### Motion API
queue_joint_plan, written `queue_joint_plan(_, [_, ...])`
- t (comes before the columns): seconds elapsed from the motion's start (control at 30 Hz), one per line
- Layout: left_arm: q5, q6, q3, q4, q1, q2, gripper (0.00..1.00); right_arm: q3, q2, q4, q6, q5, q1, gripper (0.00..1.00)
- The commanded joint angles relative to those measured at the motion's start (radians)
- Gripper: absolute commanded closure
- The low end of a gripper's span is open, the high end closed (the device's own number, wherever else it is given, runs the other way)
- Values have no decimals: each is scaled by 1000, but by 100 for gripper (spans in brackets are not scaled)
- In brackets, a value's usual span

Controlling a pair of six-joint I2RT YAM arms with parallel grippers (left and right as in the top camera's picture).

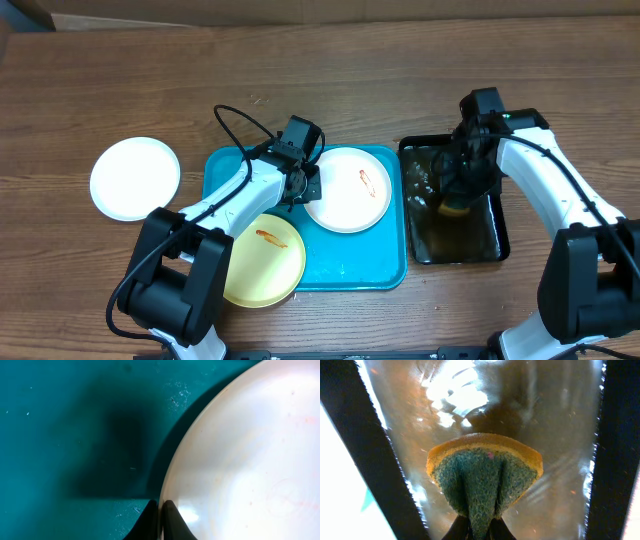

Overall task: Clean dirty plates on tray and stack at the side
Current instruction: 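Rub the sponge in the water of the black tray with the right gripper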

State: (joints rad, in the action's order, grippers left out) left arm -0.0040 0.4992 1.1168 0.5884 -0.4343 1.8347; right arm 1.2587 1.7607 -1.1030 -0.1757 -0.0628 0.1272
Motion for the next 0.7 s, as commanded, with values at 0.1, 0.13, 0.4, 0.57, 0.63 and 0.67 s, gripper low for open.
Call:
queue_joint_plan(0.1, [16,2,-4,9,2,-15,92,17,-27,15,-22,18,25,96])
queue_joint_plan(0.13, [16,2,-4,9,2,-15,92,17,-27,9,-24,42,28,96])
queue_joint_plan(0.4, [16,2,-4,7,2,-15,91,17,-27,29,-124,32,51,96])
queue_joint_plan(0.57, [16,2,-4,8,2,-15,91,16,-27,31,-121,102,75,96])
queue_joint_plan(0.63, [16,2,-4,8,2,-15,91,16,-27,32,-164,114,80,96])
queue_joint_plan(0.67, [16,2,-4,8,2,-15,91,16,-27,35,-133,110,85,96])
